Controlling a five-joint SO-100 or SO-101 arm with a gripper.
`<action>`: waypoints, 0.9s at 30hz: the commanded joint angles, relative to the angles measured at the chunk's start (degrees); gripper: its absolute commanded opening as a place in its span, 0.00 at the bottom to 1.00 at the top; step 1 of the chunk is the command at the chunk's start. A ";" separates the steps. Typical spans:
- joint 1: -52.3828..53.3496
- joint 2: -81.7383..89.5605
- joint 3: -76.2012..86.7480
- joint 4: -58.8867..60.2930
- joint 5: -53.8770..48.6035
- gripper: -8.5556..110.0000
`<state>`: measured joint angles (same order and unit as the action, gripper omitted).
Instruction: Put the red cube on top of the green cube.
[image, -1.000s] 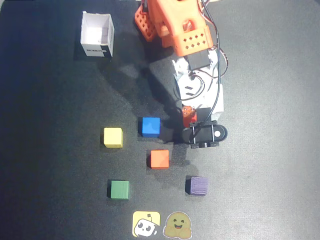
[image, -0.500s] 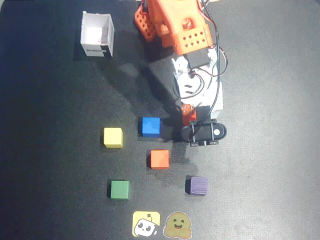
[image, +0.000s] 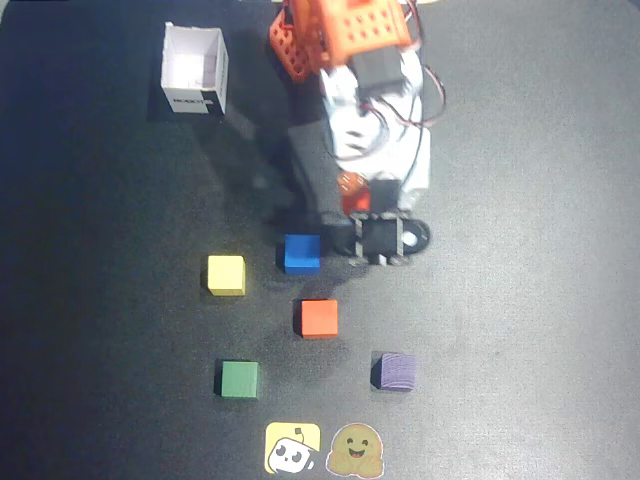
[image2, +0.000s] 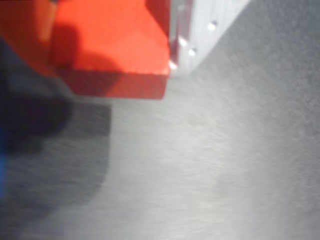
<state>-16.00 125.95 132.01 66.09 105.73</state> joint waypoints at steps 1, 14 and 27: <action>4.22 1.85 -6.15 4.22 -2.29 0.14; 17.93 -4.39 -15.29 8.70 -5.36 0.14; 24.35 -17.40 -26.10 8.79 -7.47 0.14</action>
<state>7.91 110.21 110.65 74.97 98.88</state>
